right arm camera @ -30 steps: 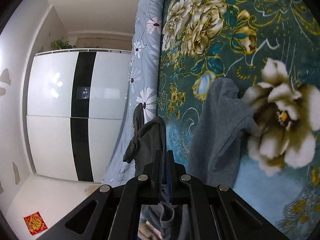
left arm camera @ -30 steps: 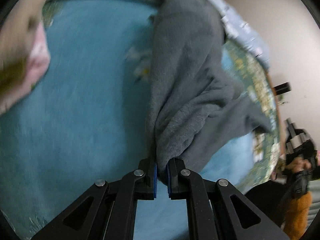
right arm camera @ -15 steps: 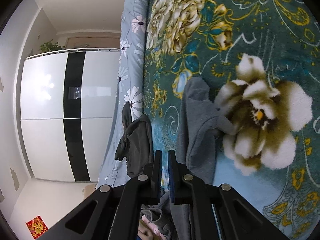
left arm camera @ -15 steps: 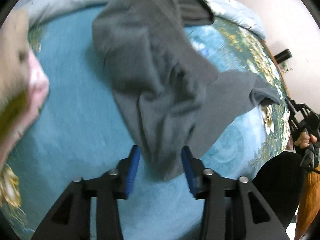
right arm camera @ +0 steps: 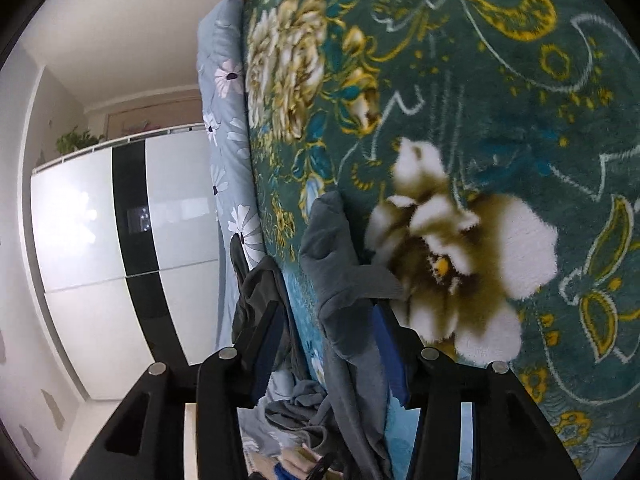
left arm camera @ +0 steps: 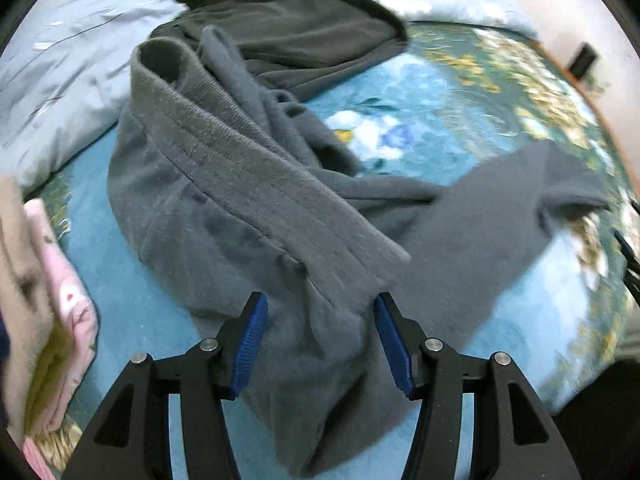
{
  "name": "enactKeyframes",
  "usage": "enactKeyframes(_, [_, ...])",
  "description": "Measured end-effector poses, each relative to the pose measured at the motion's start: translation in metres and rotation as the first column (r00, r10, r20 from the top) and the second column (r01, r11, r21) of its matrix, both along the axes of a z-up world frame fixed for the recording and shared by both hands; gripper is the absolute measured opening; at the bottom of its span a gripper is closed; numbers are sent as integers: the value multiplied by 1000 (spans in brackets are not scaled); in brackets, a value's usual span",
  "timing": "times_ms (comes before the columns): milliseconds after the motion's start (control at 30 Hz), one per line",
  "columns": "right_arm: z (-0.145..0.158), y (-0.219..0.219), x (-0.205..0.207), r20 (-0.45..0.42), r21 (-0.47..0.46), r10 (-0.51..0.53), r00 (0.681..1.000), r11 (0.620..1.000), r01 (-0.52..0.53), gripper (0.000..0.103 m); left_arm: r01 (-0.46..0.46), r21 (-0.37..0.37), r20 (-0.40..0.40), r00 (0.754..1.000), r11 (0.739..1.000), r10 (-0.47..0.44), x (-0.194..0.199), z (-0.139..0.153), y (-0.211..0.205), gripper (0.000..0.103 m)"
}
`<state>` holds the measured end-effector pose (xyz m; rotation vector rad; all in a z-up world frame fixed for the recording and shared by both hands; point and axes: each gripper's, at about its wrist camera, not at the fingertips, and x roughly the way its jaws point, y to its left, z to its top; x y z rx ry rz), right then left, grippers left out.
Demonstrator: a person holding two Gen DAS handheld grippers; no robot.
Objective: Fold clothes
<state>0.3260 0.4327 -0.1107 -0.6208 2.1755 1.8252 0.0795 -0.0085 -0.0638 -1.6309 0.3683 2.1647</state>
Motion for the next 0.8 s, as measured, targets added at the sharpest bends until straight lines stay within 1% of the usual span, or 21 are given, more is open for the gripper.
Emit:
enactKeyframes(33, [-3, 0, -4, -8, -19, 6, 1000, 1000, -6, 50, -16, -8, 5, 1000, 1000, 16, -2, -3, 0, 57])
enactKeyframes(167, [-18, -3, -31, -32, -98, 31, 999, 995, -34, 50, -2, -90, -39, 999, 996, -2, 2, -9, 12, 57])
enactKeyframes(200, [-20, -3, -38, -33, -107, 33, 999, 994, -36, 50, 2, -108, -52, 999, 994, -8, 4, -9, 15, 57])
enactKeyframes(267, [-22, -4, -49, -30, -112, 30, 999, 993, -33, 50, -1, -124, -47, 999, 992, -5, 4, -10, 18, 57])
enactKeyframes(333, [-24, -3, -58, -17, -107, 25, 1000, 994, -27, 45, -7, -124, -36, 999, 992, 2, 5, -10, 20, 57])
enactKeyframes(367, [-23, 0, -60, 0, -93, 20, 1000, 995, -20, 37, -8, -127, -35, 999, 992, 4, 5, -10, 21, 57])
enactKeyframes(400, [-21, 4, -61, 15, -79, 13, 1000, 997, -12, 24, -9, -131, -34, 999, 991, 5, 5, -10, 21, 57])
enactKeyframes(433, [-20, 9, -62, 29, -65, 5, 1000, 998, -3, 16, -11, -135, -33, 999, 991, 6, 5, -10, 22, 57])
enactKeyframes(467, [-18, 13, -63, 42, -51, -3, 999, 999, 5, 5, -14, -137, -27, 1000, 990, 10, 5, -10, 23, 57])
enactKeyframes(533, [-8, 27, -64, 56, 1, -9, 998, 1000, 9, 4, -18, -141, -12, 1000, 990, 17, 4, -13, 23, 57])
enactKeyframes(600, [20, 45, -67, 57, 123, 7, 998, 992, -13, 4, -18, -158, -3, 1000, 987, 18, 4, -17, 23, 57])
enactKeyframes(633, [36, 55, -68, 57, 190, 16, 998, 981, -27, 4, -18, -166, 1, 1000, 986, 18, 4, -19, 24, 57])
enactKeyframes(733, [78, 76, -70, 33, 341, 47, 998, 939, -55, 4, -16, -170, 7, 1000, 985, 18, 4, -23, 27, 57])
enactKeyframes(800, [92, 85, -68, 35, 406, 62, 997, 911, -70, 4, -15, -157, 5, 1000, 988, 16, 5, -22, 31, 57])
